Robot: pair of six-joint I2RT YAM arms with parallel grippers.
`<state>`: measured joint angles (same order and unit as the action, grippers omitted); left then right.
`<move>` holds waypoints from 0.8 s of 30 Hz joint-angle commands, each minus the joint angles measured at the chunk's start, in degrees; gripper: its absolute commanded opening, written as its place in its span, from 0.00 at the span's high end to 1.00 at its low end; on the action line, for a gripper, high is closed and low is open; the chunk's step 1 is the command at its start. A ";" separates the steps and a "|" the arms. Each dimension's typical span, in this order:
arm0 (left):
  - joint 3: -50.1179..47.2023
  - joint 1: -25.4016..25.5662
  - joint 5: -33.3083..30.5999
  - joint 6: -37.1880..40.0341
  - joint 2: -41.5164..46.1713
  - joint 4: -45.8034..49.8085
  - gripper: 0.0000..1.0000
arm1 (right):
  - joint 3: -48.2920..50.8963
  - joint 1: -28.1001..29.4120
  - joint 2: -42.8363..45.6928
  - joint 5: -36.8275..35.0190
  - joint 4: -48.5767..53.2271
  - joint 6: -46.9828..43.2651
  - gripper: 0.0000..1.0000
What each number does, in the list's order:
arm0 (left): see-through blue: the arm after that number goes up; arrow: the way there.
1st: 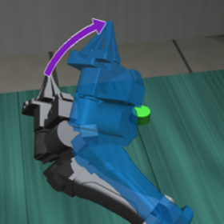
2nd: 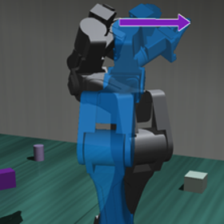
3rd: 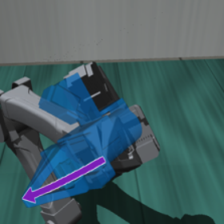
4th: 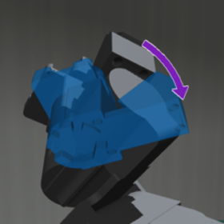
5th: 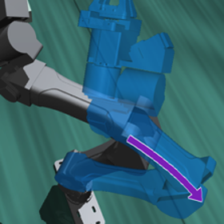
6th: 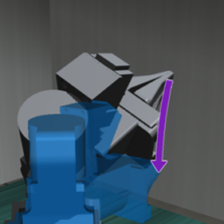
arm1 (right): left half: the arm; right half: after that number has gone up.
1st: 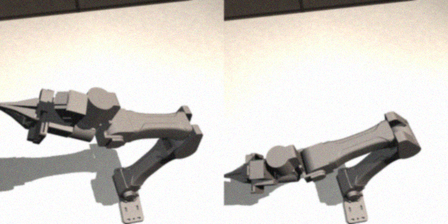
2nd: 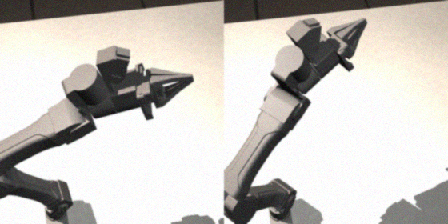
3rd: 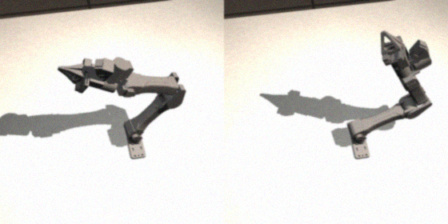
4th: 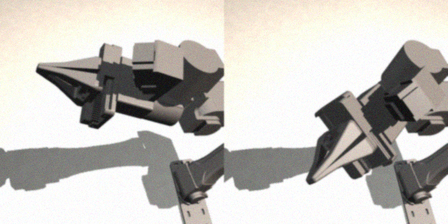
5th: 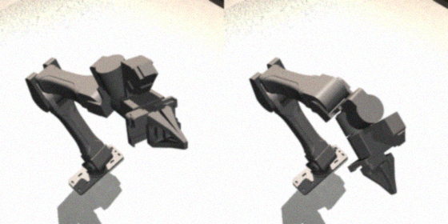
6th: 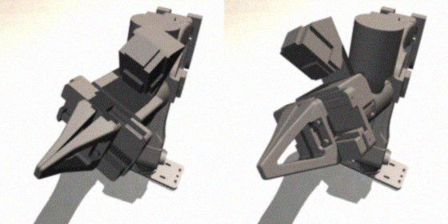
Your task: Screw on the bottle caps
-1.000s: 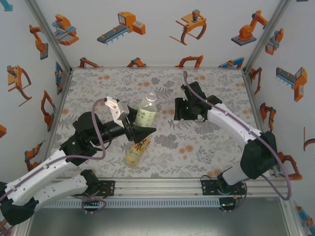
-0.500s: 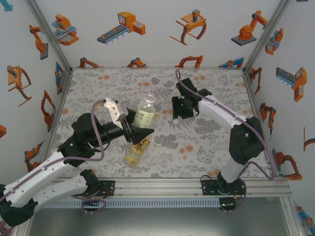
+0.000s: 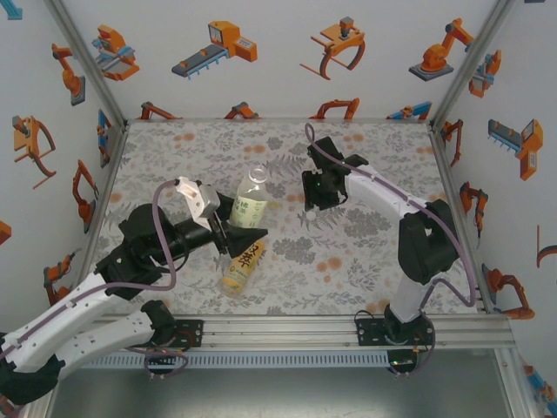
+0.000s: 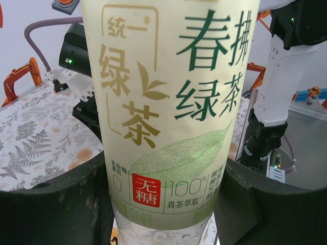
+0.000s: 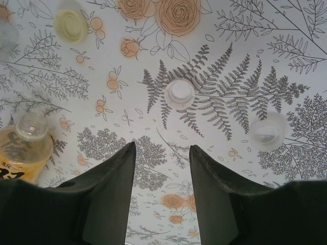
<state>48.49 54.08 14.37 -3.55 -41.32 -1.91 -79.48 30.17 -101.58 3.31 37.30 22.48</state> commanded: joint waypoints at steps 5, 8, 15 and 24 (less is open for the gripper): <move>-1.03 0.10 -1.87 0.76 1.66 -0.64 1.00 | -1.59 -0.81 -2.26 -0.91 1.72 -0.36 0.55; -1.03 0.17 -1.87 0.65 1.73 -0.30 1.00 | -1.16 -1.18 -2.74 -1.11 1.72 -0.39 0.55; -2.23 0.23 -3.22 0.04 2.12 -0.58 1.00 | 2.33 -4.75 -1.98 -0.08 0.24 -0.51 0.55; -3.14 0.19 -4.17 -0.32 1.25 -1.34 1.00 | 5.65 -7.03 -1.14 1.94 -2.02 -0.47 0.55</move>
<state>45.60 54.08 11.07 -3.60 -40.16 -1.67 -74.24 22.68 -104.33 3.62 36.58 22.46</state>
